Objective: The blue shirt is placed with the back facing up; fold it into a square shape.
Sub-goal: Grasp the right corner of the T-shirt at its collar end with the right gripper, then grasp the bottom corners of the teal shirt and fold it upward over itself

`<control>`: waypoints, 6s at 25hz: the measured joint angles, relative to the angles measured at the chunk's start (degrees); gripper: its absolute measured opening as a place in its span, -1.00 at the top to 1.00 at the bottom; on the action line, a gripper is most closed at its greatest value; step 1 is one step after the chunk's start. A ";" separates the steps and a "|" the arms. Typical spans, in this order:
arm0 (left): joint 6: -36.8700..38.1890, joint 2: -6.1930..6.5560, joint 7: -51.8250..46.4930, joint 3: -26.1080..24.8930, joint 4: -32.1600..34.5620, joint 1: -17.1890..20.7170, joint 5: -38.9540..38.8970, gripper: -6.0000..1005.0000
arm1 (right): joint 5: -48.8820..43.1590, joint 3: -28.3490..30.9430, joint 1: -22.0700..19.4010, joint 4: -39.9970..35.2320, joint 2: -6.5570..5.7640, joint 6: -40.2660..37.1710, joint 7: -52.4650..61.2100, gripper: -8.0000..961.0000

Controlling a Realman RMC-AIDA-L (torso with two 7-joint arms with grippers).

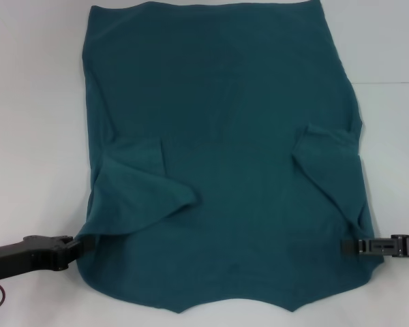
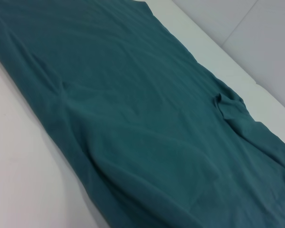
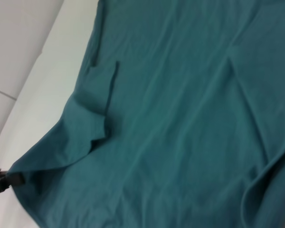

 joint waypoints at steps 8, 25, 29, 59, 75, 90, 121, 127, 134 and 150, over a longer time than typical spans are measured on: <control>-0.07 0.00 0.07 0.00 -0.01 0.00 -0.07 0.96 | -0.07 -2.86 0.10 0.05 -0.28 -0.66 3.42 -0.93; -0.08 0.00 0.18 0.00 -0.07 -0.69 -0.36 0.96 | 0.06 -1.38 -0.34 -0.54 -0.53 0.54 3.56 -0.33; -0.13 0.01 0.18 0.01 -0.07 -0.73 -0.36 0.96 | 0.01 -0.90 -0.77 -0.38 -0.59 0.78 3.56 -0.14; 8.89 -0.19 -3.26 -13.46 0.01 6.63 0.18 0.96 | 0.45 7.66 -7.19 -0.39 -0.39 -8.67 -13.47 0.86; 18.12 -0.88 -0.07 -15.67 -2.35 11.45 0.17 0.96 | -0.02 8.55 -13.43 0.03 -0.23 -14.11 -24.66 0.84; 22.41 -0.45 0.33 -21.14 -2.98 11.02 1.32 0.96 | 0.14 12.00 -12.81 -0.20 -0.71 -15.22 -24.05 0.83; -16.96 6.58 -0.18 -20.96 -20.00 -19.90 -7.25 0.96 | 4.06 22.06 11.80 4.43 0.30 18.94 -19.53 0.81; -23.45 6.07 4.05 -20.94 -22.28 -22.80 -10.95 0.96 | 5.03 20.63 15.38 5.78 0.46 27.40 -19.94 0.81; -30.60 4.94 10.56 -20.89 -24.69 -25.66 -16.53 0.96 | 5.24 16.97 19.16 6.14 0.80 35.44 -20.43 0.80; -34.39 4.03 14.33 -21.20 -27.22 -26.21 -19.40 0.96 | 8.07 13.35 21.22 11.72 0.10 44.15 -23.85 0.79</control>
